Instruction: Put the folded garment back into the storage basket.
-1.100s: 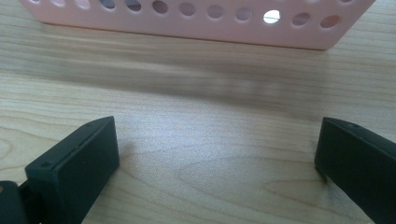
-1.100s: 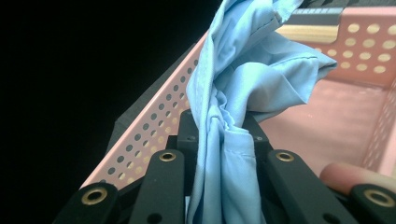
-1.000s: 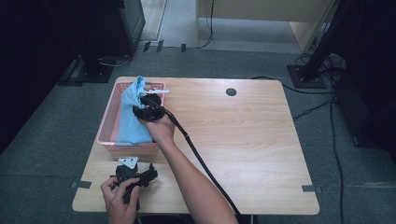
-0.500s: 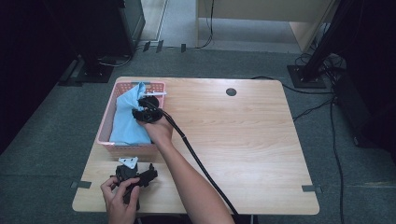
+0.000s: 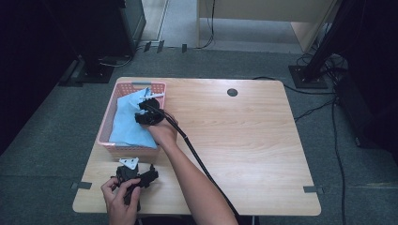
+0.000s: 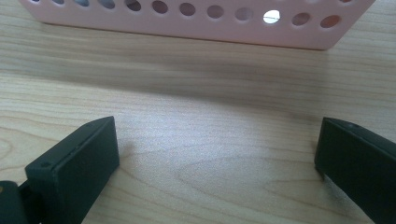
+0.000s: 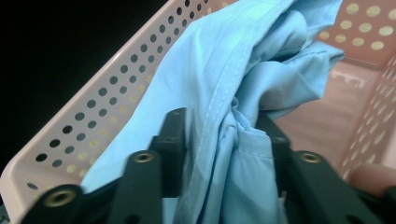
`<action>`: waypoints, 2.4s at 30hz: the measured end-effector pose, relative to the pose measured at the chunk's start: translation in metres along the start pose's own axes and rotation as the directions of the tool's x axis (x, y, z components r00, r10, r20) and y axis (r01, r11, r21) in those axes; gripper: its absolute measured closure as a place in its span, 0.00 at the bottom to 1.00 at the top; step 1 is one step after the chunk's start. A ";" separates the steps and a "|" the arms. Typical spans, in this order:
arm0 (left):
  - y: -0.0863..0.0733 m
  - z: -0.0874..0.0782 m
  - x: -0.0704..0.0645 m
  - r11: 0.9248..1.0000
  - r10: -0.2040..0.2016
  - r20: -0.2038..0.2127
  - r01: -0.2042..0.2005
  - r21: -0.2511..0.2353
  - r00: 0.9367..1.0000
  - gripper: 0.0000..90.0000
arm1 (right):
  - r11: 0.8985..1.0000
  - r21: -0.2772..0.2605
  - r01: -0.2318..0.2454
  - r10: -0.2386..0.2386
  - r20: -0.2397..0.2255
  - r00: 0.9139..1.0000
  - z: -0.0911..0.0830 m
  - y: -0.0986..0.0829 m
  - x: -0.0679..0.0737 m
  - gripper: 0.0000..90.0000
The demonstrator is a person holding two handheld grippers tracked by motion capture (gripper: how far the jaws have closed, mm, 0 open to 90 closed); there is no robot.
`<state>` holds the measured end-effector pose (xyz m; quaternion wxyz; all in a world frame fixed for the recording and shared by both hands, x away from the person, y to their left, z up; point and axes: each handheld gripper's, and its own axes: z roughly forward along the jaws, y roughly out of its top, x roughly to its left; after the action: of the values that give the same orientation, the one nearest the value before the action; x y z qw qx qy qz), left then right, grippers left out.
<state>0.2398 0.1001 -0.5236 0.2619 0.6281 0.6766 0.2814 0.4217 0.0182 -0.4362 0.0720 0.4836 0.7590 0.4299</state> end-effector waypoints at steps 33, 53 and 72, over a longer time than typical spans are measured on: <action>0.000 0.000 0.000 1.000 0.002 0.002 -0.002 0.002 1.000 0.00 | 0.995 -0.096 0.008 -0.007 0.009 1.000 -0.050 -0.015 -0.042 0.13; 0.000 0.000 0.000 1.000 0.003 0.001 -0.003 0.003 1.000 0.00 | 0.994 -0.110 -0.007 0.012 0.051 0.999 -0.071 -0.022 -0.059 0.00; 0.000 0.000 0.000 1.000 0.003 0.001 -0.003 0.003 1.000 0.00 | 0.988 -0.155 -0.016 0.037 0.130 0.991 -0.090 -0.030 -0.078 0.00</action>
<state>0.2399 0.0999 -0.5234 0.2609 0.6298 0.6757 0.2804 0.3954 -0.1008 -0.4260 0.1533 0.5142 0.7108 0.4549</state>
